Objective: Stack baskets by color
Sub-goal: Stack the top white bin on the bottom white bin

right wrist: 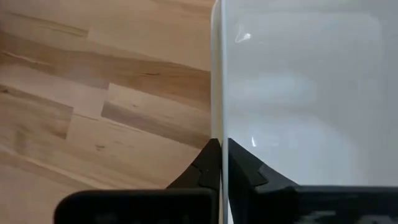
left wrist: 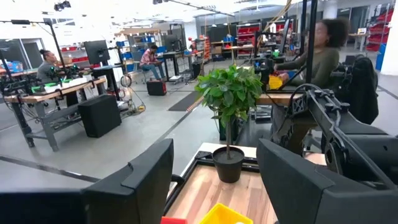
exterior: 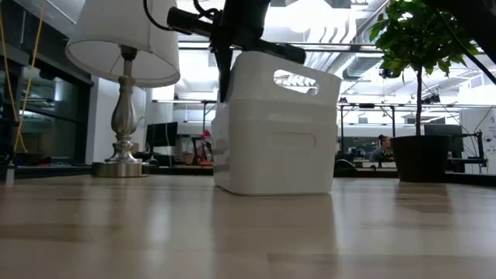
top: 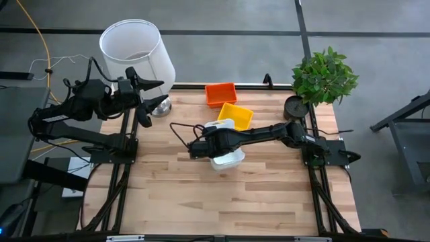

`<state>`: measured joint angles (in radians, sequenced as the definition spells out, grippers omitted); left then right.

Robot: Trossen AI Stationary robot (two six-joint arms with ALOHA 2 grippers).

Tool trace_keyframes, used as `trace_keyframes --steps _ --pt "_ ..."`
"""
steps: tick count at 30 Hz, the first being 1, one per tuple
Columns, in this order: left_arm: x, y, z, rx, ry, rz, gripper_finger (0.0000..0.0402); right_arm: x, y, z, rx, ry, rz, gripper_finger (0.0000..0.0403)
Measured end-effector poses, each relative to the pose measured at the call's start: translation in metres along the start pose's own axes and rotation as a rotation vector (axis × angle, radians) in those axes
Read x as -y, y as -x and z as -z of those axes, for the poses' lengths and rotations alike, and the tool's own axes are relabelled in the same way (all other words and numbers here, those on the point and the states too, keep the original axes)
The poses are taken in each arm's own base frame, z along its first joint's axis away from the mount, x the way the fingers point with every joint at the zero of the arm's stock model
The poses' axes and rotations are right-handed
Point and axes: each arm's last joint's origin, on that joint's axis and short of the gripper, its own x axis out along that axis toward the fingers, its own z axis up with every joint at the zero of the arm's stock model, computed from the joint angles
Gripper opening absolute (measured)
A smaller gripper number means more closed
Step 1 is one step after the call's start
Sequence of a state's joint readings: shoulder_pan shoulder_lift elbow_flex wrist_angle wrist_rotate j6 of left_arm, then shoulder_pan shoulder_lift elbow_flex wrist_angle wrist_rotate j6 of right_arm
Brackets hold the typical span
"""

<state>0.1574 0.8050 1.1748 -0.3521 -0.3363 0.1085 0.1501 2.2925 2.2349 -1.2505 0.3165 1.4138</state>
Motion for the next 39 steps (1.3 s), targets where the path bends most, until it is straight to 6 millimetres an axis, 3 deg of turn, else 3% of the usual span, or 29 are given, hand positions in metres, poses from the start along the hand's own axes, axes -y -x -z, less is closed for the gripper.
trace_keyframes --steps 5,11,15,20,22,25,31,33,39 --pt "0.000 -0.001 0.000 -0.002 -0.001 0.000 0.0220 0.000 0.001 0.000 0.003 0.024 -0.003 0.0033" --pt "0.000 -0.001 0.001 -0.005 -0.002 0.001 0.0220 -0.002 0.018 -0.006 0.026 0.099 -0.039 0.0136" --pt "0.000 -0.001 0.001 -0.005 -0.002 0.000 0.0220 -0.006 0.042 -0.009 0.056 0.230 -0.092 0.0197" --pt "0.000 0.000 0.003 -0.034 -0.012 -0.002 0.0220 0.014 0.062 0.008 0.034 0.393 0.033 0.0222" --pt "0.000 0.001 0.005 -0.049 -0.017 -0.002 0.0220 0.026 0.067 0.018 0.018 0.452 0.146 0.0213" --pt "0.000 0.001 0.006 -0.065 0.003 -0.002 0.0220 0.029 0.069 0.028 0.000 0.519 0.127 0.0179" --pt "0.001 -0.001 0.008 -0.077 0.077 0.012 0.0220 0.060 0.055 0.036 -0.080 0.500 0.219 0.0044" --pt "0.002 -0.002 0.008 -0.081 0.107 0.022 0.0220 0.079 0.067 0.033 -0.062 0.467 0.212 0.0012" --pt "0.003 -0.008 0.010 -0.098 0.247 -0.019 0.0220 0.161 0.091 0.025 0.028 0.347 0.084 0.0007"
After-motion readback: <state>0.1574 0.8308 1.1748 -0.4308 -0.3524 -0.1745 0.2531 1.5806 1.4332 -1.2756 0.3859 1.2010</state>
